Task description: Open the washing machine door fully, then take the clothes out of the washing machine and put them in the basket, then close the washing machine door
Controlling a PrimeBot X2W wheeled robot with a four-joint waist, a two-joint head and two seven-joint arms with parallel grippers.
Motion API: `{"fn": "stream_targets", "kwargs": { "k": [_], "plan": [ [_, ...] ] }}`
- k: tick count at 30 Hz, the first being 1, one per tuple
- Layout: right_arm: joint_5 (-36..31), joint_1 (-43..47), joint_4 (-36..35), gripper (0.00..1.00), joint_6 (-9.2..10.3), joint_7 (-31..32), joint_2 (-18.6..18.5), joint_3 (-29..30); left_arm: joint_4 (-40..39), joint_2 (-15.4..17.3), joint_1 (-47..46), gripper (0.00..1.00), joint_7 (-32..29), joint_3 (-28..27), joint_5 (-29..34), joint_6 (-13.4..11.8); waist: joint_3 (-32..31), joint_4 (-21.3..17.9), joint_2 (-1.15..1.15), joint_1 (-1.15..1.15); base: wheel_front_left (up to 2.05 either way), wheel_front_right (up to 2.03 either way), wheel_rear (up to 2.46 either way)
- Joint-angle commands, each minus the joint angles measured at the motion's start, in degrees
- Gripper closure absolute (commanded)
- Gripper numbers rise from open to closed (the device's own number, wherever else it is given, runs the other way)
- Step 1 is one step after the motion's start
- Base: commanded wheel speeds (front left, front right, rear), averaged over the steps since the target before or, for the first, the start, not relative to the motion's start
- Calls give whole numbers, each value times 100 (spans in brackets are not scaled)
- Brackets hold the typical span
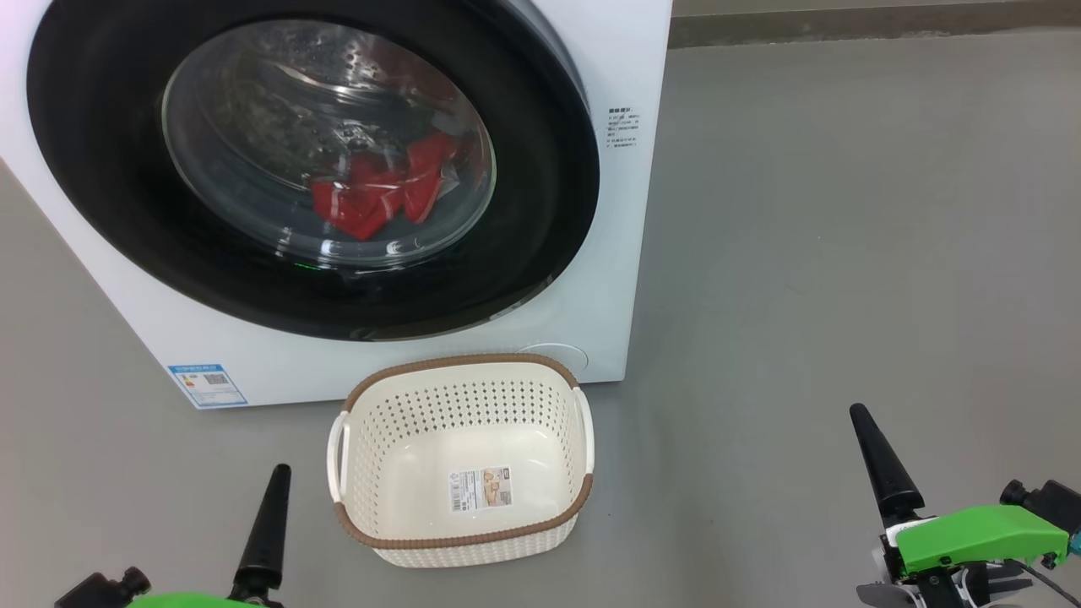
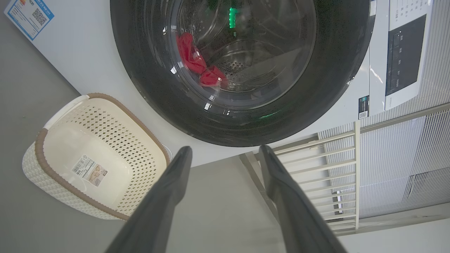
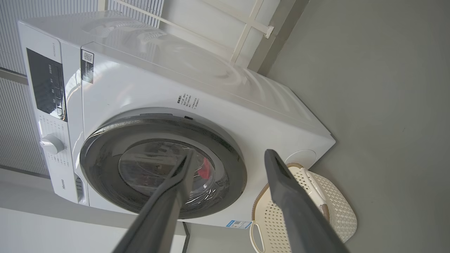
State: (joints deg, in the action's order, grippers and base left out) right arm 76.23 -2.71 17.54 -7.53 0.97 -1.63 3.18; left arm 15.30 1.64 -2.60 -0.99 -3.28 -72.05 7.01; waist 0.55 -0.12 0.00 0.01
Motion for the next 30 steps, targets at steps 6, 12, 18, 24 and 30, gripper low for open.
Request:
{"fn": "stream_targets", "kwargs": {
  "k": [6, 12, 18, 24, 30],
  "plan": [
    [-553, -324, -208, 0, 1, -150, -84, -74, -204, 83, -262, 0, 137, -10, 646, 12, 12, -6, 0, -1, 0, 0, 0],
    [-1026, -364, -251, 0, 1, -250, -84, -104, -267, 81, -296, 0, 238, 9, 1165, -20, 30, -14, 0, -1, 0, 0, 0],
    [-1530, -412, -263, 0, 1, -351, -84, -117, -317, 82, -332, 0, 340, 30, 1648, -74, 48, -22, 0, -1, 0, 0, 0],
    [-1963, -453, -272, 0, 1, -452, -80, -143, -357, 84, -360, 0, 443, 48, 2089, -99, 46, -31, 0, -1, 0, 0, 0],
    [-2365, -493, -268, 0, 2, -554, -79, -189, -365, 87, -380, 0, 545, 61, 2511, -137, 30, -37, 0, -1, 0, 0, 0]
  ]
}}
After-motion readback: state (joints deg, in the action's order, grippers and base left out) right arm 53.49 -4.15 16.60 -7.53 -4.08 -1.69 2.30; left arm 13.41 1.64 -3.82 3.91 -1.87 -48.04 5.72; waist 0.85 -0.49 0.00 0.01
